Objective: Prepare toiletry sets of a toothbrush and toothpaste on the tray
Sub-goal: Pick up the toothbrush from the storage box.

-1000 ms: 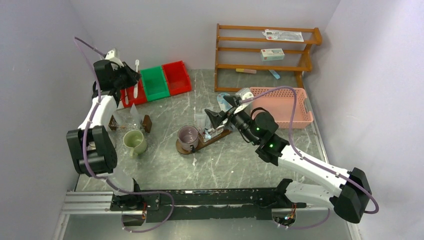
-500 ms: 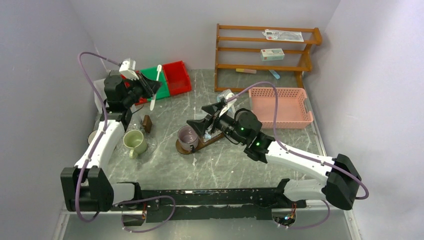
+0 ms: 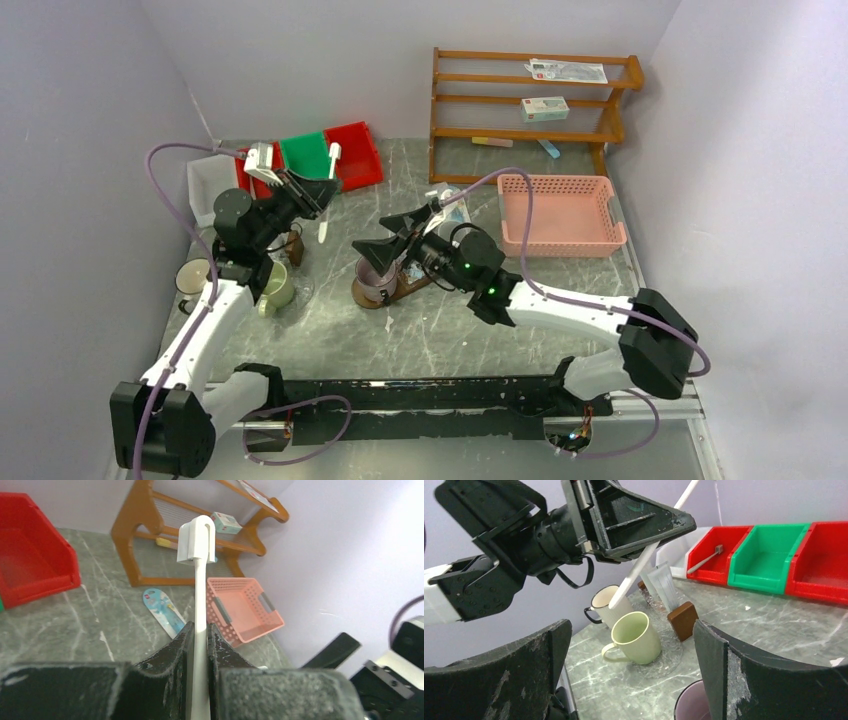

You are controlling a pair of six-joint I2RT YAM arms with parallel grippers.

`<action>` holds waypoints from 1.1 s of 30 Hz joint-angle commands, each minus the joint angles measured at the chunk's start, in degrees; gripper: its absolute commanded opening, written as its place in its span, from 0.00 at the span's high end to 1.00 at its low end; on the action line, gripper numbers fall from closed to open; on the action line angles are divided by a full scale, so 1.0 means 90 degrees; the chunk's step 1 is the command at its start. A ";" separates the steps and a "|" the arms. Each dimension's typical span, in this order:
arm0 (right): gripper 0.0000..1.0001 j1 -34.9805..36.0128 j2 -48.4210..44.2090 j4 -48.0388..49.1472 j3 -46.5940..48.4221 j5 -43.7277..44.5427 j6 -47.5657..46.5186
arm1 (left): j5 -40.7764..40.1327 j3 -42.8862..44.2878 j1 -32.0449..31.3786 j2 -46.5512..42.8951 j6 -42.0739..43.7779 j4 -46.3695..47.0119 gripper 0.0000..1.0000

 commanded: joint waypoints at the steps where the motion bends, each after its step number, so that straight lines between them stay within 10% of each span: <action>1: 0.05 0.0117 0.0414 0.0701 0.0240 0.0119 0.0156 | -0.0320 -0.0437 -0.0341 -0.0253 -0.0742 0.1125 0.95; 21: 0.41 0.0232 0.1471 0.0242 0.1046 -0.0139 0.0090 | -0.0977 -0.1160 -0.1102 -0.0712 -0.1006 0.2183 0.95; 28: 0.76 0.0233 0.1490 0.0228 0.1048 -0.0180 0.0004 | -0.0605 -0.1070 -0.1121 -0.0601 -0.0976 0.2318 0.93; 33: 0.97 0.0233 0.1325 0.0069 0.0958 -0.0087 -0.0243 | -0.0288 -0.0654 -0.1122 -0.0581 -0.0431 0.1536 0.71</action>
